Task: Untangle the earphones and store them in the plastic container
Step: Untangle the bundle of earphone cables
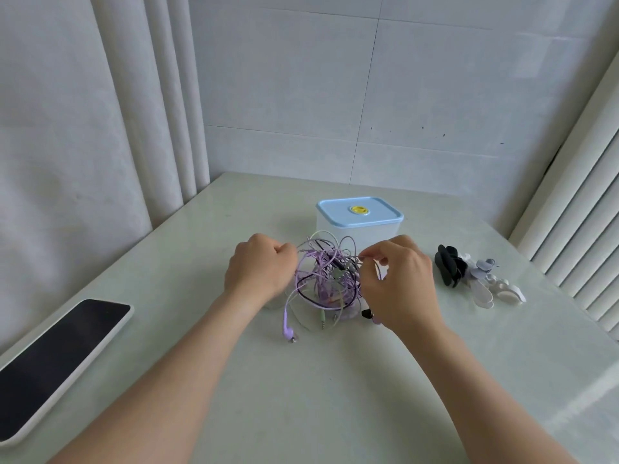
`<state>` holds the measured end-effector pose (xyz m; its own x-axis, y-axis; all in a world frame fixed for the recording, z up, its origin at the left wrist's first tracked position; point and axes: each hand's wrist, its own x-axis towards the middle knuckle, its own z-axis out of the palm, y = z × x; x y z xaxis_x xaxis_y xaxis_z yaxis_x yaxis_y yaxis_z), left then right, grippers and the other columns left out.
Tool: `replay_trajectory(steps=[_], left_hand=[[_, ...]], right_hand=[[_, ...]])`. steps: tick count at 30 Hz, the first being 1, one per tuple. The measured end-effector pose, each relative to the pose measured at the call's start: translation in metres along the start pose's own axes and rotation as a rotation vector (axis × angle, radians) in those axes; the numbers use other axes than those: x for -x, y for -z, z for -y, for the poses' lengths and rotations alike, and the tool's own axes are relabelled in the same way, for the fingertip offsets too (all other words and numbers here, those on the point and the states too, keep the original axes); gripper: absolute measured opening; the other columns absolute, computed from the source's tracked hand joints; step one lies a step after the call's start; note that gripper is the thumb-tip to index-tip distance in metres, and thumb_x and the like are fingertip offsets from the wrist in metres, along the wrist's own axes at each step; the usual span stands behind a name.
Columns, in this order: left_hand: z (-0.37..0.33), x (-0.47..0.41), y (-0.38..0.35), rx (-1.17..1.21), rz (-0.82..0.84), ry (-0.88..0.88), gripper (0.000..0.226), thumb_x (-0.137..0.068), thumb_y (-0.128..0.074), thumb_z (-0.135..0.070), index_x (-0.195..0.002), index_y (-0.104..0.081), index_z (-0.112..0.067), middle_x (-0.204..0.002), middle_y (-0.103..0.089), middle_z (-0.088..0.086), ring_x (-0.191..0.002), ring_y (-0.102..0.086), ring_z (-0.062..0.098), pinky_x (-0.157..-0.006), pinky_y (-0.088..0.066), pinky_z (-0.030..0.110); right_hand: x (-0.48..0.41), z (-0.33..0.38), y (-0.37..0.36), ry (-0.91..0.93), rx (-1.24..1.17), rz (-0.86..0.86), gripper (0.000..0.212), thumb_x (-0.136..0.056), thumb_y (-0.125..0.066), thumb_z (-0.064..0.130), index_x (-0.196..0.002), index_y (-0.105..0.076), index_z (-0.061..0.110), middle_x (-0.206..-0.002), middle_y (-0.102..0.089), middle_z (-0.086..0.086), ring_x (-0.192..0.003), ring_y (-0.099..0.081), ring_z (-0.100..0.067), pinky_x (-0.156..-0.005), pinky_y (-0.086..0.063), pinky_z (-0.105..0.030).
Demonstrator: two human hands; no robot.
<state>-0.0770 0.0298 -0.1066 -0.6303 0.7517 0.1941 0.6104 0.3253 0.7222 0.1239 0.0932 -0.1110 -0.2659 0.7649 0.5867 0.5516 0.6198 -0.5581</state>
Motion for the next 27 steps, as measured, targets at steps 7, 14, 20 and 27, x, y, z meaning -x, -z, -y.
replay_trajectory(steps=[7,14,20,27], left_hand=[[-0.009,0.0,-0.004,0.362,0.316,-0.103,0.039,-0.09,-0.054,-0.045,-0.071,-0.067,-0.012,-0.067,-0.051,-0.004,-0.073,-0.045,0.019,-0.072,-0.035,0.035],[-0.014,0.009,0.001,0.546,0.58,-0.155,0.04,-0.098,-0.049,0.003,-0.118,-0.077,-0.016,-0.111,-0.079,0.01,-0.093,-0.071,0.013,-0.087,-0.054,0.027],[-0.009,0.007,-0.004,0.671,0.592,-0.15,0.024,-0.107,-0.055,-0.009,-0.122,-0.074,-0.011,-0.109,-0.079,0.016,-0.09,-0.074,0.021,-0.095,-0.057,0.04],[-0.016,0.006,0.002,0.845,0.564,-0.036,0.027,-0.108,-0.056,-0.019,-0.12,-0.076,-0.006,-0.105,-0.075,0.011,-0.079,-0.067,0.021,-0.079,-0.056,0.037]], right_hand=[[-0.004,0.002,0.003,0.014,0.013,-0.074,0.027,-0.095,-0.06,-0.002,-0.106,-0.081,0.012,-0.083,-0.077,0.002,-0.07,-0.058,-0.011,-0.07,-0.035,-0.005],[0.0,0.003,0.005,0.051,-0.01,0.051,0.016,-0.096,-0.065,0.013,-0.095,-0.076,0.024,-0.078,-0.064,0.015,-0.059,-0.059,0.001,-0.058,-0.039,-0.008],[-0.001,-0.006,-0.002,0.078,0.057,0.203,0.023,-0.104,-0.055,0.02,-0.109,-0.073,0.034,-0.097,-0.06,0.011,-0.083,-0.061,-0.015,-0.077,-0.055,-0.043],[-0.001,-0.001,0.001,-0.005,-0.071,0.277,0.019,-0.101,-0.052,0.015,-0.102,-0.069,0.024,-0.086,-0.063,0.01,-0.073,-0.055,-0.007,-0.07,-0.041,-0.027]])
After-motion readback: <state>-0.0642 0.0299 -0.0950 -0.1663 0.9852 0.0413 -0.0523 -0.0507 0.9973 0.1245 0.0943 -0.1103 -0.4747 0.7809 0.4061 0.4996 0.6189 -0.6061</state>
